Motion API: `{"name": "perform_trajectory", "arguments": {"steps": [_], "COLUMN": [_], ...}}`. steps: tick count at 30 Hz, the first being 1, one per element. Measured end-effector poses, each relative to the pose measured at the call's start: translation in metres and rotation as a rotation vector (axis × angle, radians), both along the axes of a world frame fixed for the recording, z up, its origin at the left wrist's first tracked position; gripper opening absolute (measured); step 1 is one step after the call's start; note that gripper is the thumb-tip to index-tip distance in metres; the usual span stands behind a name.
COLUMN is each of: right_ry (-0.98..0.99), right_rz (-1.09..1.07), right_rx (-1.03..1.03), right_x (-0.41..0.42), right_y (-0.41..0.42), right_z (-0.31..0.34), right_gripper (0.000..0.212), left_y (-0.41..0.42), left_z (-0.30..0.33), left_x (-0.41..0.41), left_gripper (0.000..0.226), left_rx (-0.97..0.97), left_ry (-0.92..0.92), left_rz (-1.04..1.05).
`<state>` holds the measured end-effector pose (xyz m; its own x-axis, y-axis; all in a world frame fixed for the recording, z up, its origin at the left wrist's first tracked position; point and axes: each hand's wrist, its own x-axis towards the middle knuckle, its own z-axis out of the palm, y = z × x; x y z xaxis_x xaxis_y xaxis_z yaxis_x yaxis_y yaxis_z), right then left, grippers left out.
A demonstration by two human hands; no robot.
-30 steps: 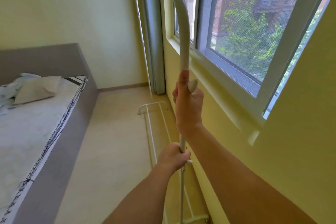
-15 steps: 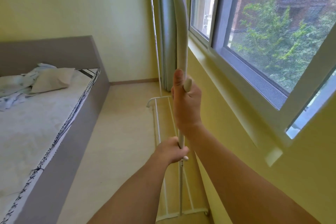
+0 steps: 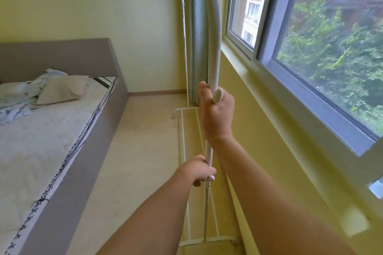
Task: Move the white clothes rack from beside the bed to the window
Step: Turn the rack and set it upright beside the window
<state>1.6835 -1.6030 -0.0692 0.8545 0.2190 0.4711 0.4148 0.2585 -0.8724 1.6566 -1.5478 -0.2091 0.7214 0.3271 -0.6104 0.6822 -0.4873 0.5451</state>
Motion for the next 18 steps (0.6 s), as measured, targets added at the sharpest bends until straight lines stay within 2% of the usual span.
{"name": "perform_trajectory", "arguments": {"steps": [3,5,14,18], "right_ry": [-0.071,-0.102,-0.156,-0.157], "right_rz": [-0.121,-0.175,-0.271,-0.285], "right_rx": [-0.030,-0.033,-0.041,-0.062], "right_x": [0.004,0.009,0.028,0.037], "right_y": [0.018,0.026,0.054,0.071], "right_z": [-0.001,-0.003,-0.007,-0.008], "right_gripper": [0.051,0.049,0.046,0.046], "left_y": [0.014,0.020,0.045,0.062], "left_z": [-0.004,-0.008,-0.008,-0.011], "left_x": [0.007,0.013,0.035,0.043], "left_gripper": [0.020,0.018,0.012,0.010], "left_rx": [-0.100,-0.137,-0.117,-0.138], "left_ry": [0.061,0.045,-0.023,-0.060], "left_rz": [0.008,0.003,-0.060,-0.017]}}
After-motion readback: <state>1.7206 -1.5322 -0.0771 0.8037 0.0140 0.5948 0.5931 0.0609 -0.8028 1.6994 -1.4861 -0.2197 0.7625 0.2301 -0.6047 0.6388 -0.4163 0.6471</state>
